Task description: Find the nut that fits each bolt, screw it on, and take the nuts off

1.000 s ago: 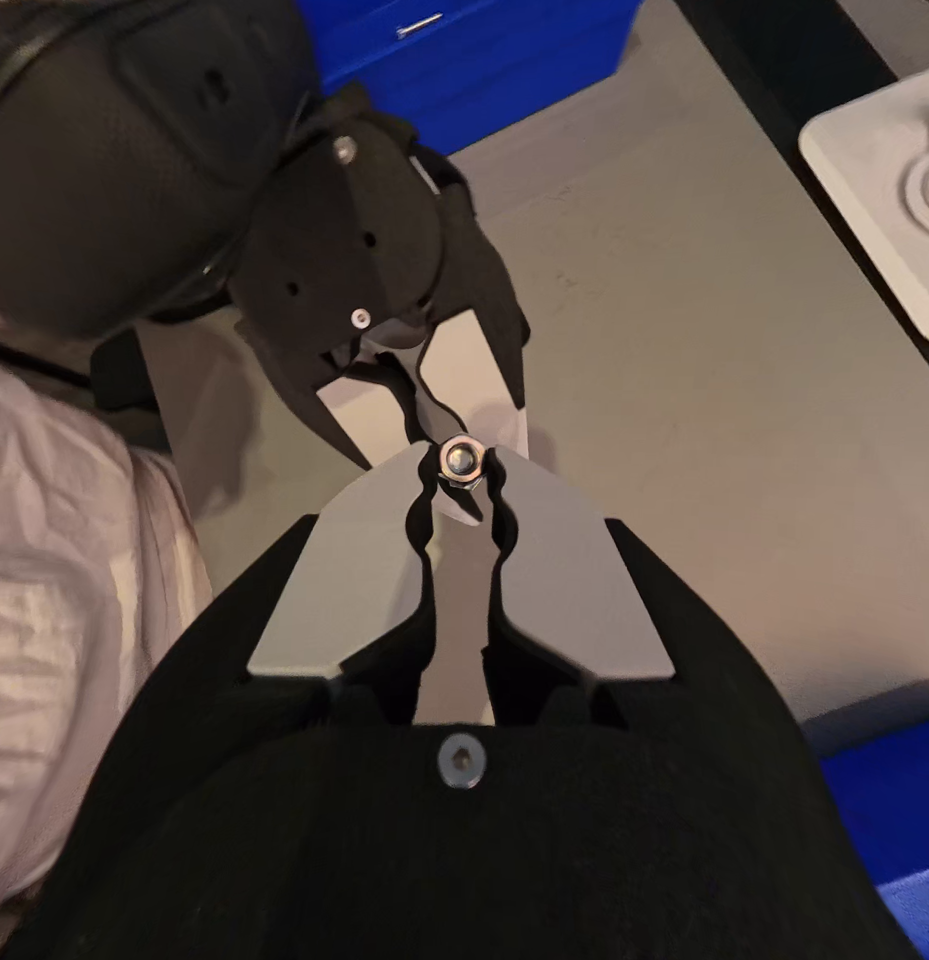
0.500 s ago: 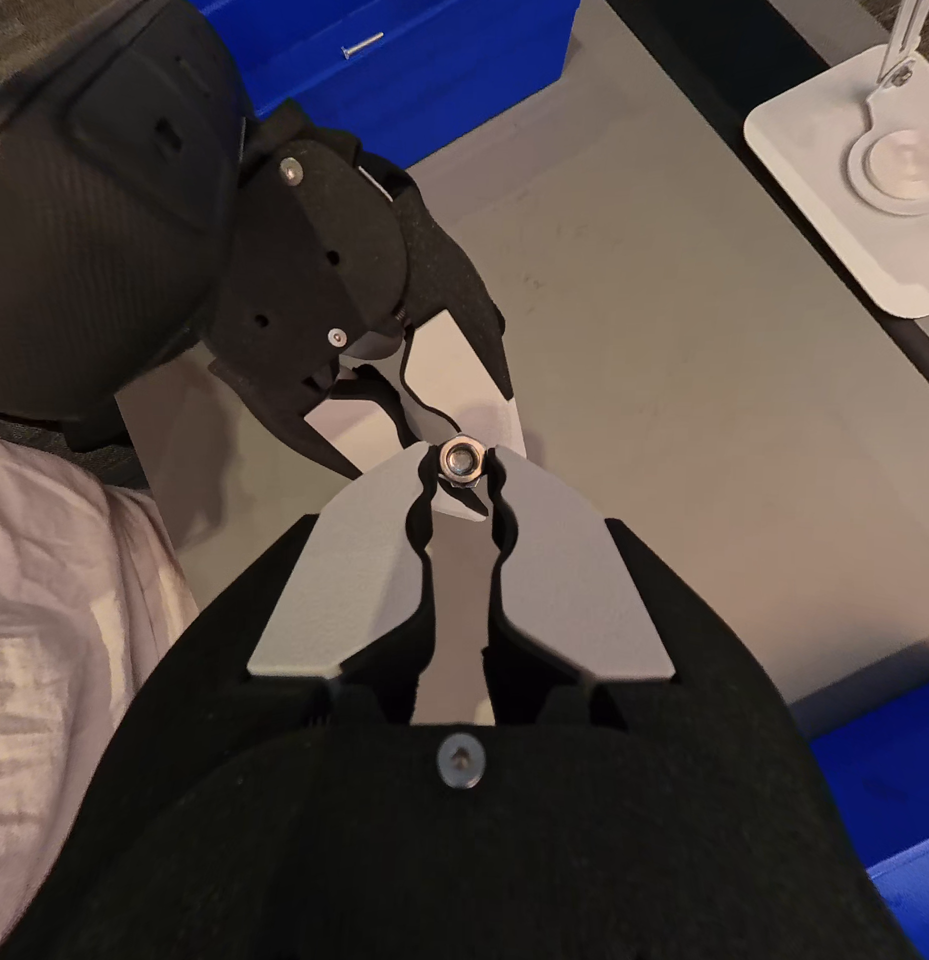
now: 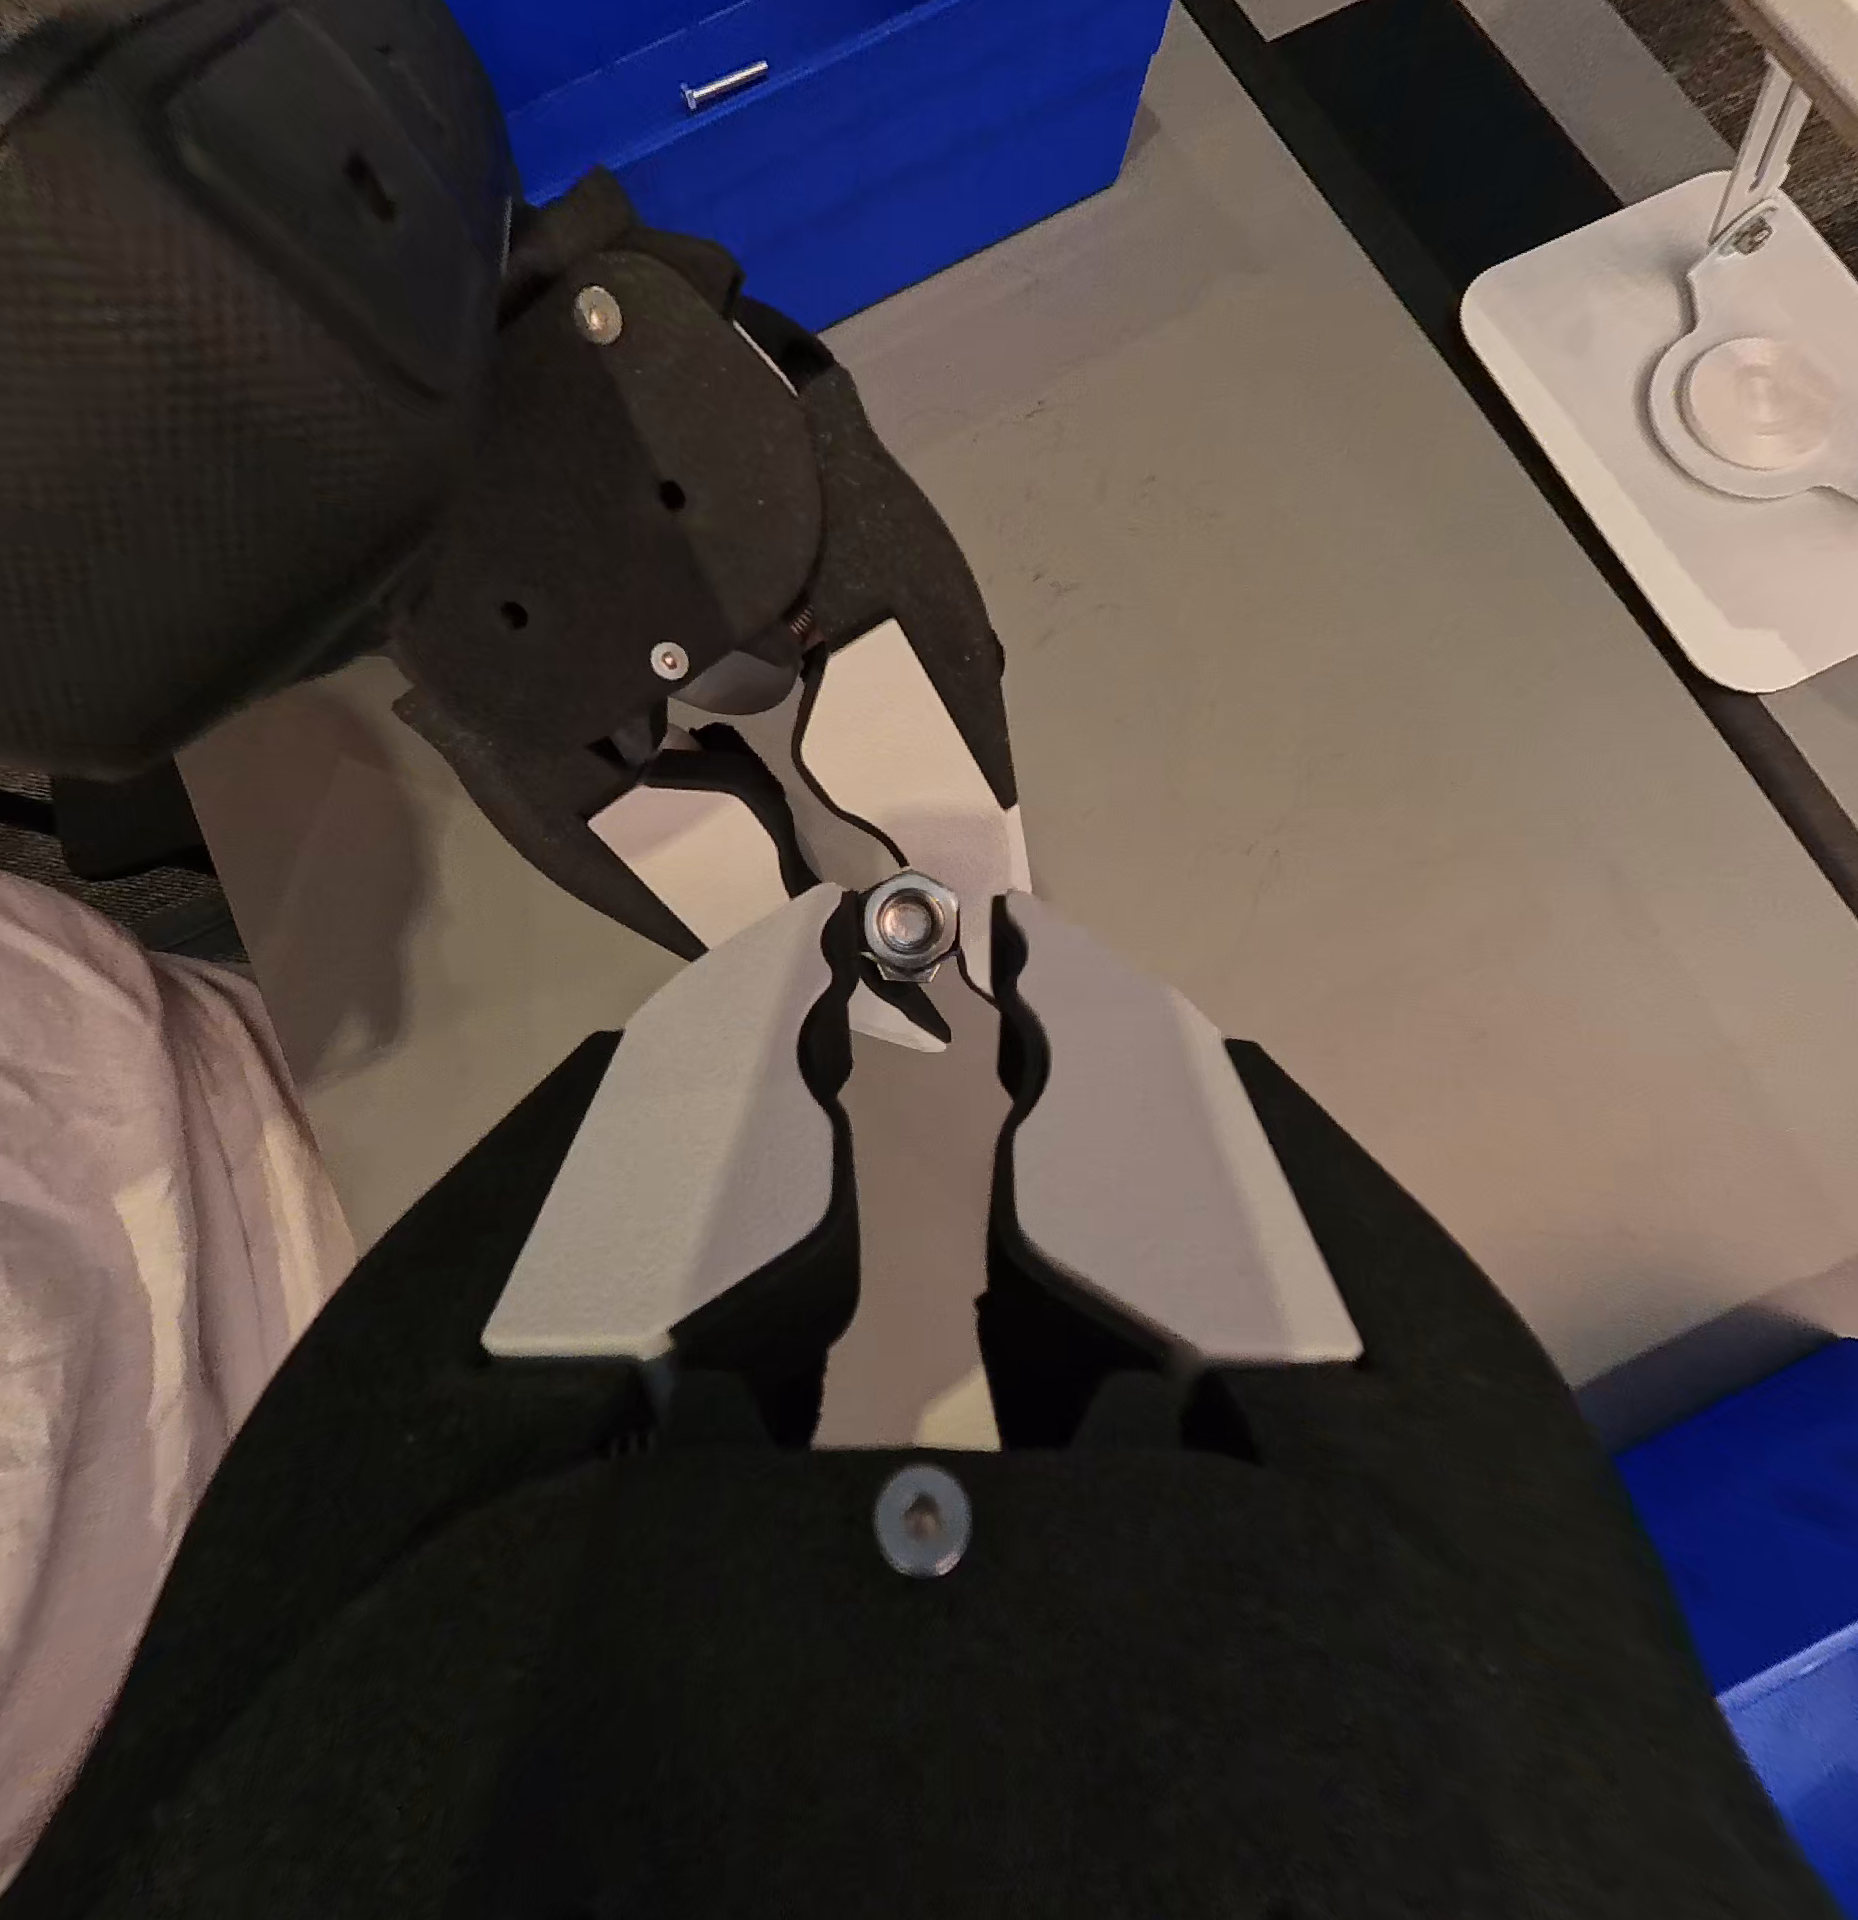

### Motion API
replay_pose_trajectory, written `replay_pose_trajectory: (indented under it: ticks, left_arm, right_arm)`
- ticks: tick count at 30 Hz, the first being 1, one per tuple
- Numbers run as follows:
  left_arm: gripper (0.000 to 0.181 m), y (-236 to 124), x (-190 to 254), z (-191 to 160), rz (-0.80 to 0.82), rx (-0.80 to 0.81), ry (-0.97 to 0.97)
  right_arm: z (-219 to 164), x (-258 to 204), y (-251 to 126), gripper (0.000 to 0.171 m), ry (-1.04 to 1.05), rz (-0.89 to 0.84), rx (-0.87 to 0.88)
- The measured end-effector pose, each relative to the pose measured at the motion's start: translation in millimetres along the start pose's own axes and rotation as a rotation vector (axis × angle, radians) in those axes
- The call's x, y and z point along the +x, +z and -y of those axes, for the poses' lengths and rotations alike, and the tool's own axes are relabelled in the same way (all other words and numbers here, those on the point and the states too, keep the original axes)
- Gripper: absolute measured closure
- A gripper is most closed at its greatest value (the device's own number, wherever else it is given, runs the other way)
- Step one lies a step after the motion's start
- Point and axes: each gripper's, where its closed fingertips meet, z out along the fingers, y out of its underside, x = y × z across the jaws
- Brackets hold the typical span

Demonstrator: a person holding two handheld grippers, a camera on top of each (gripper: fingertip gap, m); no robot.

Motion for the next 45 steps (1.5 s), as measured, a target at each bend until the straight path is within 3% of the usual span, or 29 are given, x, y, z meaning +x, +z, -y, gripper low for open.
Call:
replay_pose_trajectory:
  ticks: [10,16,24,33,45]
  left_arm:
    - [0.168,-4.3,5.8,5.8,-0.062,0.056,0.004]
    - [0.168,-11.8,14.1,17.4,-0.134,0.155,0.028]
    - [0.168,-18.5,24.8,29.1,-0.166,0.225,0.082]
    - [0.168,-23.2,38.9,36.2,-0.218,0.266,0.132]
    - [0.168,-23.8,44.4,38.0,-0.235,0.268,0.141]
  right_arm:
    - [12.2,-2.9,-20.3,0.134,-0.16,-0.044,0.117]
    - [21.3,-19.8,-42.7,0.135,-0.311,0.055,0.397]
    - [20.9,-32.9,-43.2,0.138,-0.335,0.243,0.562]
    - [16.4,-44.1,-42.6,0.143,-0.329,0.463,0.62]
    - [11.4,-49.3,-34.3,0.153,-0.339,0.508,0.579]
